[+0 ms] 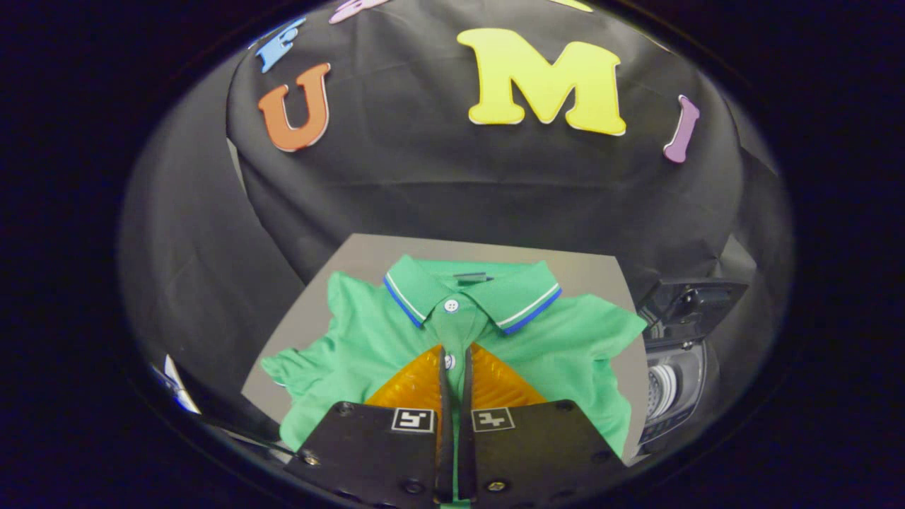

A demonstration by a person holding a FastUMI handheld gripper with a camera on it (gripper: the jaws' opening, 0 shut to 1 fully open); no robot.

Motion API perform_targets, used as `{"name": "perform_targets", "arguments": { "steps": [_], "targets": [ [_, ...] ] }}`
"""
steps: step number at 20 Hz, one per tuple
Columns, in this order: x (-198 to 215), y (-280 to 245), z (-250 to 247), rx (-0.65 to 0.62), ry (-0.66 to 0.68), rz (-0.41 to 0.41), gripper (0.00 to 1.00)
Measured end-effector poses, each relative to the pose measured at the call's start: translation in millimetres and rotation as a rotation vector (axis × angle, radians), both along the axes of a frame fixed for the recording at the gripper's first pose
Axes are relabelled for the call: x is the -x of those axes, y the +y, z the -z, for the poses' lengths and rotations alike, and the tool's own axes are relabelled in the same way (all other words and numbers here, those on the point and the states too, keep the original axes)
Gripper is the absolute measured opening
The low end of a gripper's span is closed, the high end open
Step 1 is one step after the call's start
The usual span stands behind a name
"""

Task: Put the clothes into the washing machine and then close the washing machine lid.

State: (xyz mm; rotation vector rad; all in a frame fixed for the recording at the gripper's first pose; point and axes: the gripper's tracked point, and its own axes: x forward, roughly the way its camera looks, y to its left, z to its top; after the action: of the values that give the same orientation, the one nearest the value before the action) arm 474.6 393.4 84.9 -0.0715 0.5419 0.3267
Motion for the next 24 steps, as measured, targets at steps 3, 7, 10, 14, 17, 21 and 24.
{"name": "perform_targets", "arguments": {
  "steps": [3,7,10,14,17,21,24],
  "targets": [
    [26,-9,-21,-0.055,-0.051,-0.038,0.06],
    [70,-32,-49,-0.135,-0.119,-0.065,0.06],
    [106,-67,-88,-0.181,-0.188,-0.07,0.06],
    [151,-116,-134,-0.228,-0.286,-0.066,0.06],
    [171,-160,-169,-0.252,-0.35,-0.058,0.06],
    [173,-229,-204,-0.269,-0.442,0.004,0.06],
    [163,-287,-229,-0.264,-0.494,0.053,0.06]
  ]
}}
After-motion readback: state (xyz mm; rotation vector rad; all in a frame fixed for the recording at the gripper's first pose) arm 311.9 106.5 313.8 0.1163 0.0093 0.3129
